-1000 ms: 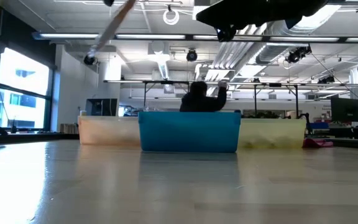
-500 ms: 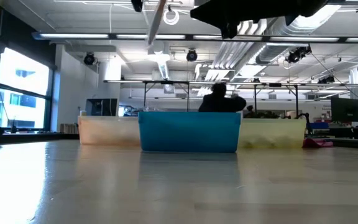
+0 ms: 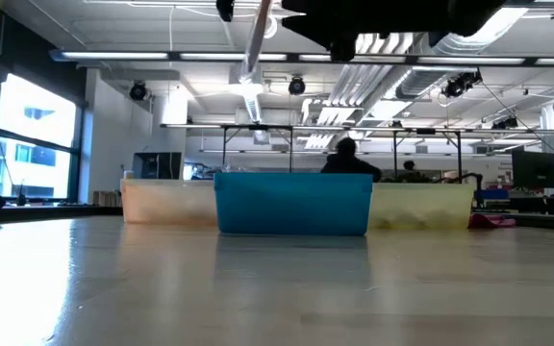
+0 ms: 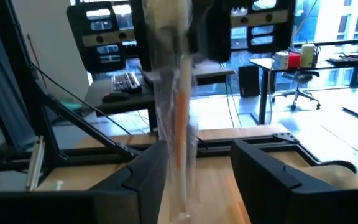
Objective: Pick & Place Toothbrushes
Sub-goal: Put the orange toothbrush into the bottom blue bin
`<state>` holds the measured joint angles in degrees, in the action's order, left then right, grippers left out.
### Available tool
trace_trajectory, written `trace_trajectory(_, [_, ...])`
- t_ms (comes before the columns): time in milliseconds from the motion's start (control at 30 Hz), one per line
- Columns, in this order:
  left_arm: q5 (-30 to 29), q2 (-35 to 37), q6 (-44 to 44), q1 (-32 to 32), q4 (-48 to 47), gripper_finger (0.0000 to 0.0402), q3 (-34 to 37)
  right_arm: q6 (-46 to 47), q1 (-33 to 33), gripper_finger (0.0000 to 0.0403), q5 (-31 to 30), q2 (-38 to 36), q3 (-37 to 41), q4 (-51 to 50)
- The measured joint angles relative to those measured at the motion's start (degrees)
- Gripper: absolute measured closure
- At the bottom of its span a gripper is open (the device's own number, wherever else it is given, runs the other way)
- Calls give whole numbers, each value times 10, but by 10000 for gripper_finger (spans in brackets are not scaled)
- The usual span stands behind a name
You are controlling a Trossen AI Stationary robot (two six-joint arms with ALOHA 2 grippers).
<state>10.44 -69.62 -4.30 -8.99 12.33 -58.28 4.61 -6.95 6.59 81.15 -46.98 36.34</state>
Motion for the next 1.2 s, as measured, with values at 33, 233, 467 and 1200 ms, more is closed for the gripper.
trace_trajectory(33, [0,-3,0,0,5,395,0,1,0,230,-2,10,0,14])
trace_trajectory(233, [1,-7,0,0,4,394,0,2,0,234,13,55,0,85])
trace_trajectory(467, [2,-7,0,0,3,394,0,2,2,234,28,66,0,111])
trace_trajectory(1200, [19,-65,-15,0,83,394,0,2,7,313,38,66,0,70])
